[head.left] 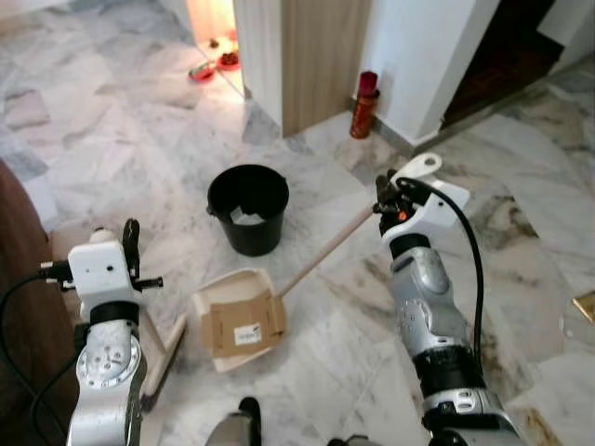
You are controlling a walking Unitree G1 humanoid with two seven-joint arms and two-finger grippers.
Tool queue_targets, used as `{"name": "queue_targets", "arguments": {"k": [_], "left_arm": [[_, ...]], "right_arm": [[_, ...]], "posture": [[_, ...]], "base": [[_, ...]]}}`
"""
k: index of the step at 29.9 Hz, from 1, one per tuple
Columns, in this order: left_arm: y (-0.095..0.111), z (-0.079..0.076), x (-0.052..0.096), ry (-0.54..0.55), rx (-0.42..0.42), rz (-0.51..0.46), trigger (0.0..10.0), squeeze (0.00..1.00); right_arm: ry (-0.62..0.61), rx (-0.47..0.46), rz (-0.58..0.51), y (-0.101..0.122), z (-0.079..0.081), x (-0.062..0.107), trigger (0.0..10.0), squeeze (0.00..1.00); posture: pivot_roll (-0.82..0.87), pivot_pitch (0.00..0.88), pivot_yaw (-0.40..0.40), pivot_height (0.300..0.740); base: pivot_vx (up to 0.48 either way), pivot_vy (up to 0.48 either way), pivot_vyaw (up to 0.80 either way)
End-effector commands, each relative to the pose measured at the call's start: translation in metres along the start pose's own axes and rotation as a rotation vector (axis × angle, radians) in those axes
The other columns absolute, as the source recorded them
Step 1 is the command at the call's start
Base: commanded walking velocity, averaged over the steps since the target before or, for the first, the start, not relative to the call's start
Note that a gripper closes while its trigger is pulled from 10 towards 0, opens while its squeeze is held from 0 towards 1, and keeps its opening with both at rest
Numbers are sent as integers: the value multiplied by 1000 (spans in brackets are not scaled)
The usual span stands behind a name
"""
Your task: Sweep floor
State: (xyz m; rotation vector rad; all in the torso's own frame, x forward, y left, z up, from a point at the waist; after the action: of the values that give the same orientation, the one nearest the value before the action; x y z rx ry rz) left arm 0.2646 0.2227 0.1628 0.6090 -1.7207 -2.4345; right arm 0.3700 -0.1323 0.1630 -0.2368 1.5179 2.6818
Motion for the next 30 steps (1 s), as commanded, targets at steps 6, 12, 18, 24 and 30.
{"name": "queue_targets", "arguments": {"k": [6,12,18,24,30], "left_arm": [[7,3,-1,6,3,-34,10000,0],[7,3,0,6,3,-35,10000,0],[8,2,1,-5,0,-49,10000,0],[9,2,4,-6,3,-60,10000,0],[9,5,4,5,-5,-64,10000,0]], "right_arm": [[29,12,-116,28,10,-6,10000,0],[76,26,-199,49,24,-7,10000,0],[92,32,-283,70,33,-7,10000,0],[75,-9,-414,102,46,-6,10000,0],[70,-2,-436,106,50,-7,10000,0]], "posture": [[106,238,-30,740],[103,222,-25,740],[105,195,-23,740],[104,164,-17,740],[108,158,-18,740]], "base": [[0,0,0],[0,0,0],[0,0,0],[0,0,0],[0,0,0]]}}
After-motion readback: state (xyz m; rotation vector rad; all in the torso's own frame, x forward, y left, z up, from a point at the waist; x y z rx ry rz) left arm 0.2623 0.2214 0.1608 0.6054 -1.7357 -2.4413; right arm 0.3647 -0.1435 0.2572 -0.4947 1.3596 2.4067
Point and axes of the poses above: a point about 5 cm out from each wrist's last joint towards the gripper, its own x axis pointing back from the gripper into the wrist, its own y axis along the axis of the wrist's last joint, z = x × y, the point moved 1 cm from there along -x, pointing out of the wrist towards the gripper, and after that the axes turned 11 degrees about -x, right-handed, at the moved point
